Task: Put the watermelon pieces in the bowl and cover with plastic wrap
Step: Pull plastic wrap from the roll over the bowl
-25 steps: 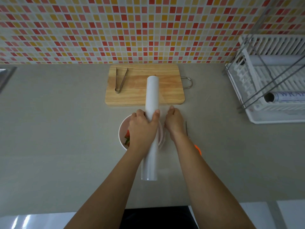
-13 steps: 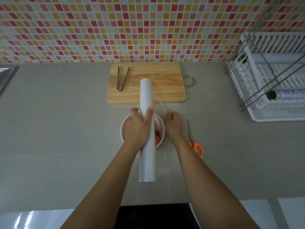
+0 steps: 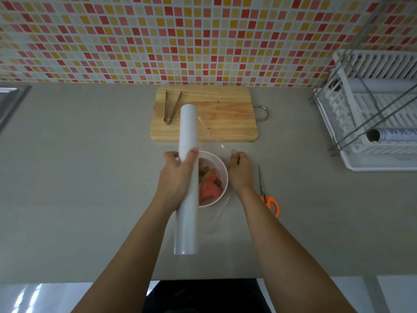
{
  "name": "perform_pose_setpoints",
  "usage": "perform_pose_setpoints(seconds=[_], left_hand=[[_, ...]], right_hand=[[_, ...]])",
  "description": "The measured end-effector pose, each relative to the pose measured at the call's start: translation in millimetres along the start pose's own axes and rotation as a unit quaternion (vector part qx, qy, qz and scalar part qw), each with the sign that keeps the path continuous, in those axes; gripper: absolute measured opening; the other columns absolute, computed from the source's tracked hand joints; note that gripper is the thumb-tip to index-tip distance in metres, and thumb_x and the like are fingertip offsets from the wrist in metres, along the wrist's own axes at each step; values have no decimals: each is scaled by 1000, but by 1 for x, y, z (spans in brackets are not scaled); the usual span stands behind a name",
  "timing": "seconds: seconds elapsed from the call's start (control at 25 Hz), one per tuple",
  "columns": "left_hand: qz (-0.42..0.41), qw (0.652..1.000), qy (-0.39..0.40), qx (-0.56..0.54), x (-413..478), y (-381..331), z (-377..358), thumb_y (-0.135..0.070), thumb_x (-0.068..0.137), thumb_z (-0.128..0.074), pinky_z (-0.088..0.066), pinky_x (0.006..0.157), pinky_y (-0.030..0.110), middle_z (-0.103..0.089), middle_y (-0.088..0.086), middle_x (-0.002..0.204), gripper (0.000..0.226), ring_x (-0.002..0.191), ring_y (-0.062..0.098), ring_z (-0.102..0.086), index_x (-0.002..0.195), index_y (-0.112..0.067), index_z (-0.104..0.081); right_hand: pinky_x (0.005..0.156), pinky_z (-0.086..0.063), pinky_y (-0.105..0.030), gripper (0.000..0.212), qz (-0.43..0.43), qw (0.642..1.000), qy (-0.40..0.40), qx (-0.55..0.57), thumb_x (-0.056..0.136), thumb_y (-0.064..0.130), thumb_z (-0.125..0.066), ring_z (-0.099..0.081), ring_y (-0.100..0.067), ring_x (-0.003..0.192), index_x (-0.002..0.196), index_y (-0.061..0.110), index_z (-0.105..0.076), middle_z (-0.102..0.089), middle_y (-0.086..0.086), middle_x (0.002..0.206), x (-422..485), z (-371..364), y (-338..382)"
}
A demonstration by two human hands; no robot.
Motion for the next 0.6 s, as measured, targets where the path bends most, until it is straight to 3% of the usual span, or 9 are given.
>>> perform_pose_setpoints(seconds=[0.12,0.24,0.32,0.44,0.52,0.6], left_hand=[[-16,998,-10,52,0,1,6,-50,68,-75,-58,71,47,-61,7,94,59,81,27,-67,99,-14,-41],[-7,999,-16,28,5,6,22,-44,77,-67,-58,64,41,-66,7,92,37,78,25,-67,96,-14,-57],[0,1000,-4,-20,6,9,28,-40,84,-59,-52,55,32,-66,9,93,38,74,23,-66,107,-10,-61],[-1,999,-9,-45,5,15,32,-39,89,-47,-52,64,36,-61,10,104,47,85,27,-64,132,-21,-41],[-9,1000,-26,2,4,14,34,-44,89,-47,-49,60,33,-59,7,100,50,81,24,-63,132,-25,-33],[-34,997,-36,60,2,10,35,-54,79,-61,-46,53,29,-59,5,96,62,76,19,-63,120,-15,-34]], right_hand=[[58,-25,-27,30,5,1000,3,-3,99,27,-35,-48,-21,73,80,8,-48,-52,-4,73,-1,2,0],[56,-23,-28,29,10,1000,-1,-3,99,27,-36,-48,-22,73,79,8,-47,-52,-6,74,-2,2,1],[56,-23,-28,30,10,1000,-5,1,99,26,-36,-48,-22,70,77,8,-46,-49,-1,66,-2,3,1],[58,-24,-29,30,11,1000,-8,-6,99,27,-36,-48,-23,71,78,7,-47,-52,-5,69,-2,3,1],[59,-24,-29,32,12,1000,-15,-18,99,27,-36,-48,-23,73,81,5,-50,-56,-13,77,-1,4,1],[59,-24,-29,35,12,999,-19,-30,99,26,-36,-48,-23,75,87,-1,-54,-60,-17,84,-1,3,1]])
Point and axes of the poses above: each hand's wrist, its own x-axis towards the middle knuckle, its own z-axis out of the back of the hand, y = z × x, the point moved 9 cm from there along x, towards the middle knuckle
